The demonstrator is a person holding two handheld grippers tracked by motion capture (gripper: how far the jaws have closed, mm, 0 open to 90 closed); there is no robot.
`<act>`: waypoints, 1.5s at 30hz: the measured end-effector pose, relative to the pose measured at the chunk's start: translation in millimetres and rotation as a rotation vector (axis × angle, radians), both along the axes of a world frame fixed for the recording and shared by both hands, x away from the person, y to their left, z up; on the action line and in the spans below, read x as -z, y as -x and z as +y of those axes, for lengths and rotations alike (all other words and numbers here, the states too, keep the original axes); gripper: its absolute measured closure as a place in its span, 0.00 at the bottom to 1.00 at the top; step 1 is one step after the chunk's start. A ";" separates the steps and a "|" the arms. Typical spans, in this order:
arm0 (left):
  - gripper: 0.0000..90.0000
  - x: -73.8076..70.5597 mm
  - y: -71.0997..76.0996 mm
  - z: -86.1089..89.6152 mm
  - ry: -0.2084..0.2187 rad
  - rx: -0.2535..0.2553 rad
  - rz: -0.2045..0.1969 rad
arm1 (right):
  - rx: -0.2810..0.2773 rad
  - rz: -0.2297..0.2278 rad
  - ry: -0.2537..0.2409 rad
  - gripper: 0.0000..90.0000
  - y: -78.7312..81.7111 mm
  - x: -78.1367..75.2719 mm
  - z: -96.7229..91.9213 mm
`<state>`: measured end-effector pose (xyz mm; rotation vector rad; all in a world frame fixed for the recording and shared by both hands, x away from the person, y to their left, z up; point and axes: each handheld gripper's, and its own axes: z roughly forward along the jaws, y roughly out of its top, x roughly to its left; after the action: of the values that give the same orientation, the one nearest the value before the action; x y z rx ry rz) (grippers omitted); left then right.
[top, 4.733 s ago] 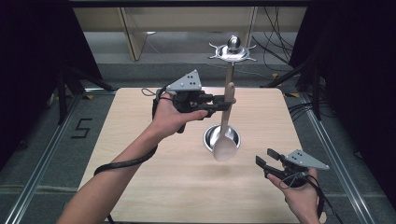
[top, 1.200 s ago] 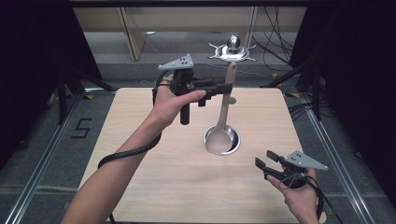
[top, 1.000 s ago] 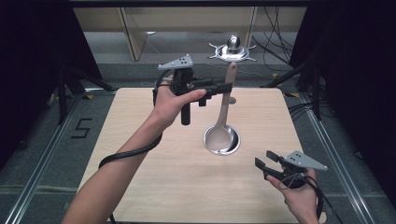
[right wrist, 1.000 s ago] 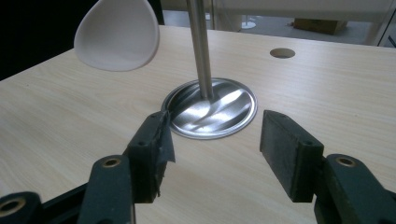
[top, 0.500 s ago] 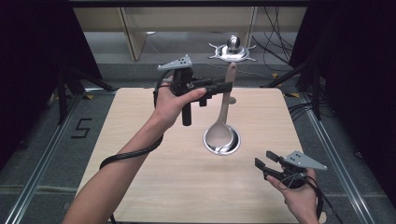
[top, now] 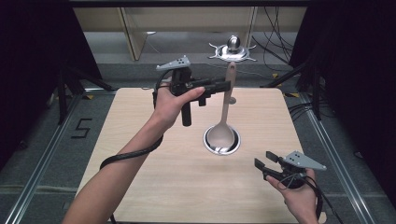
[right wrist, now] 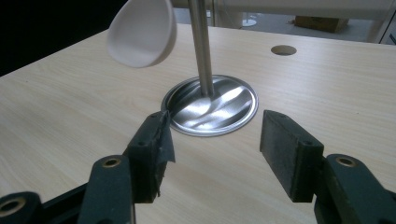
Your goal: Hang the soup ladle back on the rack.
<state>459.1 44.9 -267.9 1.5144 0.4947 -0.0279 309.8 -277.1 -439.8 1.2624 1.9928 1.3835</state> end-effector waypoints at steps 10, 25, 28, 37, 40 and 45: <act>0.67 0.1 5.8 2.8 -0.076 -0.068 -0.078 | -0.010 -0.029 0.017 0.48 -1.5 0.2 -2.4; 0.41 42.0 50.5 53.5 -0.357 -0.186 -0.264 | -0.008 -0.036 0.013 0.48 -2.4 1.2 -3.1; 0.38 65.2 57.0 70.4 -0.397 -0.203 -0.272 | 0.005 -0.020 0.010 0.47 -1.5 1.9 -2.9; 0.37 141.6 79.1 121.5 -0.483 -0.286 -0.129 | 0.002 -0.023 0.024 0.46 -3.6 4.0 -2.5; 0.37 161.7 83.1 136.0 -0.499 -0.310 -0.097 | -0.001 -0.031 0.051 0.46 -4.7 4.7 -3.8; 0.38 194.1 95.0 156.4 -0.503 -0.374 -0.055 | -0.010 -0.013 0.034 0.45 -5.6 7.2 -2.7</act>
<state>364.1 201.3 -462.0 1.8793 0.7733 0.4585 315.4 -279.9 -447.0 1.2271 2.0080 1.3530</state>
